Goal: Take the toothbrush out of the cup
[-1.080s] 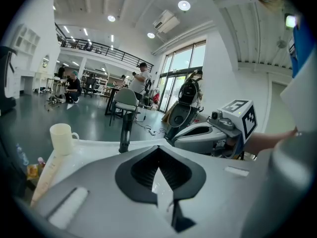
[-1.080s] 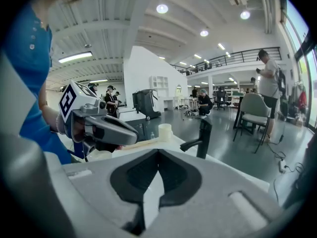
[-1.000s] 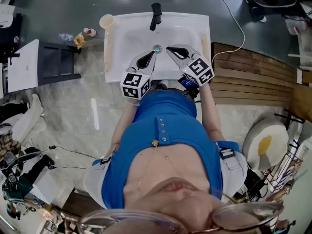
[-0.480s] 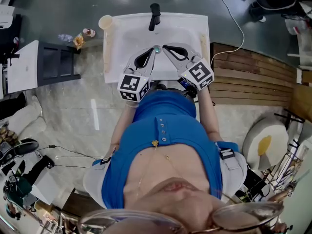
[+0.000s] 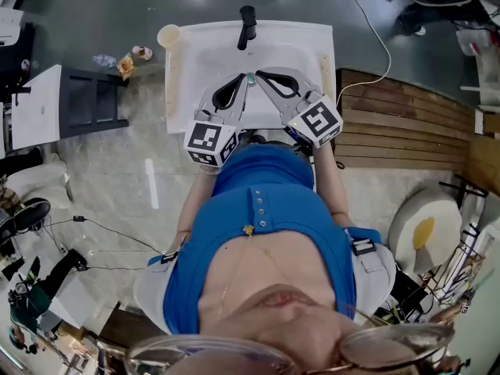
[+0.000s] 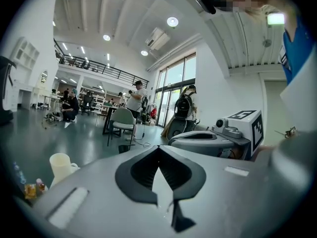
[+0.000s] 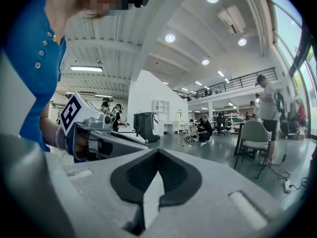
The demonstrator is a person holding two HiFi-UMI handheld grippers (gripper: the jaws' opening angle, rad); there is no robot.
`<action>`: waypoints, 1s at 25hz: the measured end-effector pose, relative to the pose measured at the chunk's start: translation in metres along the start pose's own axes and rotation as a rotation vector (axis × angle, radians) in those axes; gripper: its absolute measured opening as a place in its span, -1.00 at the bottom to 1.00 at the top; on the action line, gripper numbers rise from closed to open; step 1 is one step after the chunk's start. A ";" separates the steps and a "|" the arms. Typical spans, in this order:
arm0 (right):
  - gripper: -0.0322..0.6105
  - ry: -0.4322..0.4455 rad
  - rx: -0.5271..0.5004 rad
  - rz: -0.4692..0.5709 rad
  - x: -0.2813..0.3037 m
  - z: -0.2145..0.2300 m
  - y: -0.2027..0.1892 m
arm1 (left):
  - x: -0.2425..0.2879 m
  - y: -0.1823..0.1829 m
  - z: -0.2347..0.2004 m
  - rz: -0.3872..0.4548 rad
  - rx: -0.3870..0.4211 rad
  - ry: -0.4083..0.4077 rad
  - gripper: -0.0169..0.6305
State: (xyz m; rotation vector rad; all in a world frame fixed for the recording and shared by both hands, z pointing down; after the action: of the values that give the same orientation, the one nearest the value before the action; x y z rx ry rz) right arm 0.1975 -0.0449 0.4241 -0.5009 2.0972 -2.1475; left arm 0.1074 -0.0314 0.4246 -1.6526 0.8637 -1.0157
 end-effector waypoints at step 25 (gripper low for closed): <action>-0.89 0.002 -0.013 0.028 -0.001 -0.008 0.016 | -0.008 0.007 0.001 0.009 0.009 -0.001 -0.95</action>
State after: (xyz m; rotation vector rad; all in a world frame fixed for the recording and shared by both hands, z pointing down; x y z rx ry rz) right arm 0.1936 -0.0380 0.4083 -0.4689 2.1072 -2.1217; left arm 0.1049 -0.0261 0.4162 -1.6406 0.8638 -1.0108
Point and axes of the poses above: the fingertips, and each gripper's own axes: x forward along the fingers, z to its right, y out of its top, the point moved 5 cm from there along -x, backward along the fingers, and after that the axes turned 13 degrees about y, right-handed, at the moved point
